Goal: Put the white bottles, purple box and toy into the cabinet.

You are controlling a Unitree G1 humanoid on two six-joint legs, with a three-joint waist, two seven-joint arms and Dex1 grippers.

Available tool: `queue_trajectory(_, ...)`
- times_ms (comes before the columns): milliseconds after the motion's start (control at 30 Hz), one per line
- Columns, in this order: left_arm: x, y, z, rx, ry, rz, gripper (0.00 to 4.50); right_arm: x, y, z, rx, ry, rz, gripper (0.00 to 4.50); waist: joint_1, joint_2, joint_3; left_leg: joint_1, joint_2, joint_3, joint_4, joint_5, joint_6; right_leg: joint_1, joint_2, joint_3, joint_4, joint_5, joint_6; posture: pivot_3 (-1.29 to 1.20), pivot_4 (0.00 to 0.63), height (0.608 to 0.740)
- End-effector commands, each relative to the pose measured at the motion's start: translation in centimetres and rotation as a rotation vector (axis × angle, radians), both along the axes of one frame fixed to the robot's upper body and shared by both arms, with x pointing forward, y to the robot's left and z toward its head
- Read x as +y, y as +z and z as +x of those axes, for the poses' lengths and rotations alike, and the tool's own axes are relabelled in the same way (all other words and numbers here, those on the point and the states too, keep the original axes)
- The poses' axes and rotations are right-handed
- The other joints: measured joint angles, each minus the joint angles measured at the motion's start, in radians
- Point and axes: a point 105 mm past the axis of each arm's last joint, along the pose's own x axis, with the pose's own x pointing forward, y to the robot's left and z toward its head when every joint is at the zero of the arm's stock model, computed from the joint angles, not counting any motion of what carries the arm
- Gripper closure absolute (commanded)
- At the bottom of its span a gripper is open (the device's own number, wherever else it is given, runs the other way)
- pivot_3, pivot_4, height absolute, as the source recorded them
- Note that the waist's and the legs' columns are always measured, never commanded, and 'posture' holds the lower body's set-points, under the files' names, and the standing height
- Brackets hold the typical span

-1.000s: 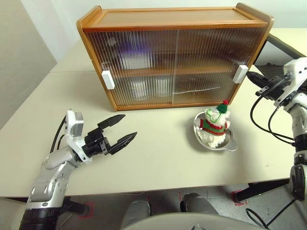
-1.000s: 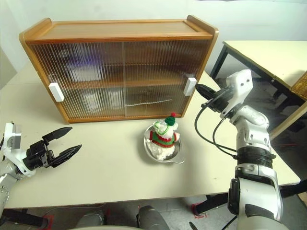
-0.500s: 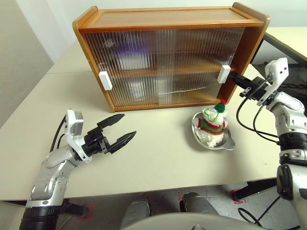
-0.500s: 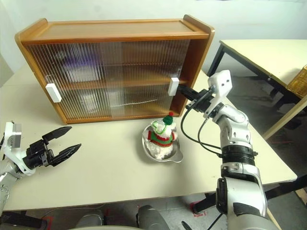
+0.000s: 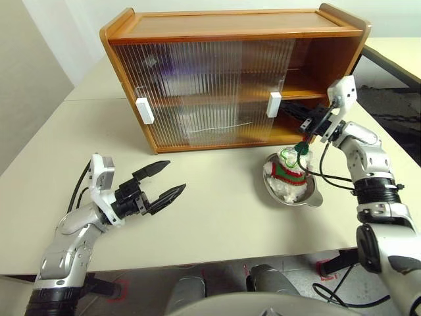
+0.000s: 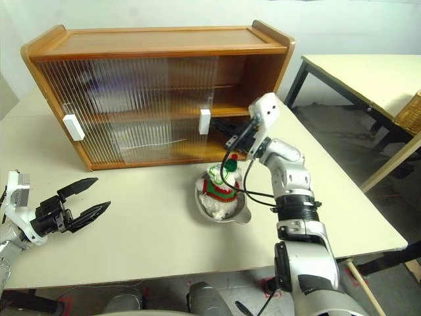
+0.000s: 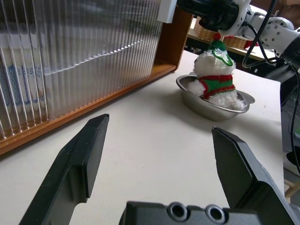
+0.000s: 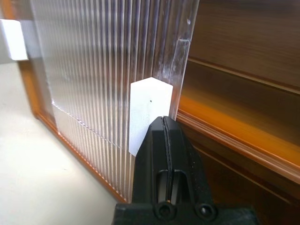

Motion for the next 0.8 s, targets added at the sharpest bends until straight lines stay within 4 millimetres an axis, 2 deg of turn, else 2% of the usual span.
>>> queue_trajectory(33,-0.4,-0.1,-0.2,-0.001,-0.016,0.016,0.0,2.3,0.5,-0.3,-0.005,0.062,0.018,4.47,0.001,0.0,0.0,0.0,0.0,0.0,0.0,0.0,0.0,0.0,0.0,0.0,0.0,0.0,0.0,-0.02,0.0,0.74)
queue_trajectory(367,-1.7,-0.2,-0.5,-0.017,-0.066,0.024,0.0,6.3,0.6,-1.3,0.002,0.169,0.062,4.47,0.015,0.0,0.0,0.0,0.001,-0.002,0.0,0.0,0.0,-0.005,0.0,-0.005,0.0,-0.001,-0.003,-0.02,0.005,0.74)
queue_trajectory(500,-2.1,0.2,-0.5,-0.049,-0.083,0.011,0.0,7.2,0.7,-1.7,0.005,0.191,0.07,4.47,0.017,0.0,0.0,-0.001,0.001,-0.003,0.0,0.0,0.0,-0.005,0.0,-0.008,0.0,-0.001,-0.004,-0.01,0.004,0.74)
queue_trajectory(667,-2.4,0.6,-0.4,-0.076,-0.084,-0.018,0.0,7.4,0.8,-2.0,0.008,0.201,0.075,4.47,0.028,0.0,0.0,-0.003,0.003,-0.006,0.0,0.0,-0.001,-0.005,-0.001,-0.014,0.0,-0.002,-0.006,-0.01,0.003,0.74)
queue_trajectory(733,-2.3,0.6,-0.3,-0.079,-0.078,-0.02,0.0,6.8,1.4,-1.8,-0.001,0.183,0.084,4.47,0.032,0.0,0.0,-0.003,0.004,-0.007,0.0,0.0,-0.001,-0.005,-0.001,-0.017,0.0,-0.003,-0.007,-0.01,0.002,0.74)
queue_trajectory(800,-2.3,0.7,-0.3,-0.084,-0.074,-0.026,0.0,5.1,2.9,-1.6,-0.017,0.169,0.111,4.47,0.038,0.0,0.0,-0.004,0.004,-0.008,0.0,0.0,-0.001,-0.005,0.0,-0.018,0.0,-0.003,-0.008,-0.01,0.001,0.74)
